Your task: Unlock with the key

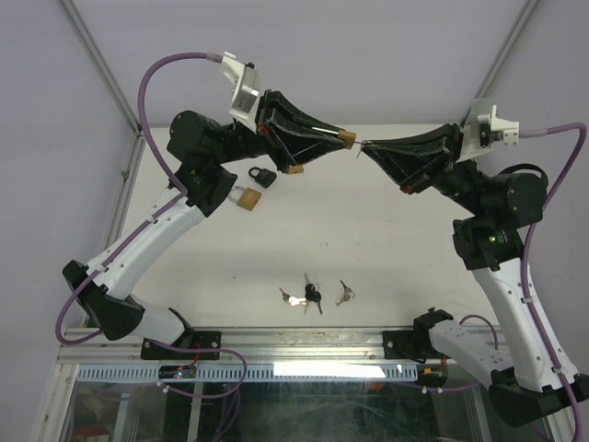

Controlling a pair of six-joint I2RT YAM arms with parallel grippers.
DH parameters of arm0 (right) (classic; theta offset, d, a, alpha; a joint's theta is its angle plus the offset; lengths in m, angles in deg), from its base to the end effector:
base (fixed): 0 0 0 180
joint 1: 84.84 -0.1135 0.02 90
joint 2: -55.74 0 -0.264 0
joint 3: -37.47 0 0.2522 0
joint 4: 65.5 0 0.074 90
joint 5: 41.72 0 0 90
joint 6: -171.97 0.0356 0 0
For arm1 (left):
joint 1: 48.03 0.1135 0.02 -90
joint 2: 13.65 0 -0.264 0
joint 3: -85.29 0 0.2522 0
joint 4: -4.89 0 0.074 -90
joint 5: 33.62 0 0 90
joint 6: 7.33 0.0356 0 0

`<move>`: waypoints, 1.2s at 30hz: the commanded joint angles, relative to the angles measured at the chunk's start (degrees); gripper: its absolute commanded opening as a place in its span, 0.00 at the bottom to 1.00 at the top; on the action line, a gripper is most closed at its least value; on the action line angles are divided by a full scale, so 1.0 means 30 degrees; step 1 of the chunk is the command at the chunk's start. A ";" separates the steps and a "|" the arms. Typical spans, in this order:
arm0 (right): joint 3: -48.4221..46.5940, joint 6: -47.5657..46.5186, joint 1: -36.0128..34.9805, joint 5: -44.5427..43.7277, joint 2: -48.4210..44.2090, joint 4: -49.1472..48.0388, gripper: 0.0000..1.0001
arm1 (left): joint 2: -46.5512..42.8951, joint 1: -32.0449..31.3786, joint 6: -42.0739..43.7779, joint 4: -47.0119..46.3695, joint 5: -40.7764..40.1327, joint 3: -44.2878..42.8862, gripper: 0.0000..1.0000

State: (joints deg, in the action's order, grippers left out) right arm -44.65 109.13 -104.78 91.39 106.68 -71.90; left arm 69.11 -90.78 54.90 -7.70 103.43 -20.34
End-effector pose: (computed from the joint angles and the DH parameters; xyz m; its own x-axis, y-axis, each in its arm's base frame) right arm 0.1314 0.0736 0.5100 0.1640 0.4140 -0.8954 -0.9362 0.3513 -0.0091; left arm 0.2020 -0.2222 0.5304 -0.0425 -0.3930 -0.9186 0.9951 -0.0988 -0.0038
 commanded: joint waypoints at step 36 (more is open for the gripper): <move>-0.0925 0.0194 -0.0571 0.3180 0.0425 -0.1768 0.00 | -0.1170 -0.1017 0.4564 0.4375 -0.1827 0.2708 0.00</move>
State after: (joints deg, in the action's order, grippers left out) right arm -42.20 112.50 -105.48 101.25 110.55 -76.47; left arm 64.80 -93.09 61.35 -6.52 98.36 -12.61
